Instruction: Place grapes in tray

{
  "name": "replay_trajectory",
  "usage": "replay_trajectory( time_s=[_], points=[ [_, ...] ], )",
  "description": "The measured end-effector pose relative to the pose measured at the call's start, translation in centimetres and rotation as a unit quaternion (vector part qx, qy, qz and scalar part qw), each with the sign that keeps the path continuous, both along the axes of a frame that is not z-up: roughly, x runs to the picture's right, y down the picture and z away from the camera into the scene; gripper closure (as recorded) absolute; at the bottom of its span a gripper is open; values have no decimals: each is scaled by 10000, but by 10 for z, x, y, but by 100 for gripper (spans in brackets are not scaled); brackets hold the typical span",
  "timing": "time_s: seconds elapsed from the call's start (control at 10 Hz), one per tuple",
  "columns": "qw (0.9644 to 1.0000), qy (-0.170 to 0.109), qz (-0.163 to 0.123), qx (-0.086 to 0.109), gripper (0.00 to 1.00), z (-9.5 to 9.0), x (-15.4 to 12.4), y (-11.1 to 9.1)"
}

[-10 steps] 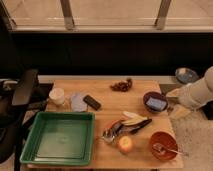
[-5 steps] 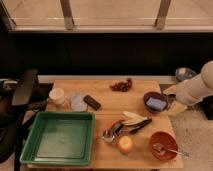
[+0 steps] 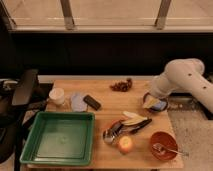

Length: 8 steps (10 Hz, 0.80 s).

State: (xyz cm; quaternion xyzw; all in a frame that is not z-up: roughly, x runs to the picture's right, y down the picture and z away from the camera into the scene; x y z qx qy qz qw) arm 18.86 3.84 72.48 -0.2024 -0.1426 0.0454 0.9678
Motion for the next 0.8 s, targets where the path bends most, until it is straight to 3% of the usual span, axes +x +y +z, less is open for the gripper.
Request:
replay_trajectory(
  time_s=[0.2,0.8],
  points=[
    [9999,-102,-4,-60,35,24,-32,-6],
    [10000,-82,-17,-44,35,28,-34,-7]
  ],
)
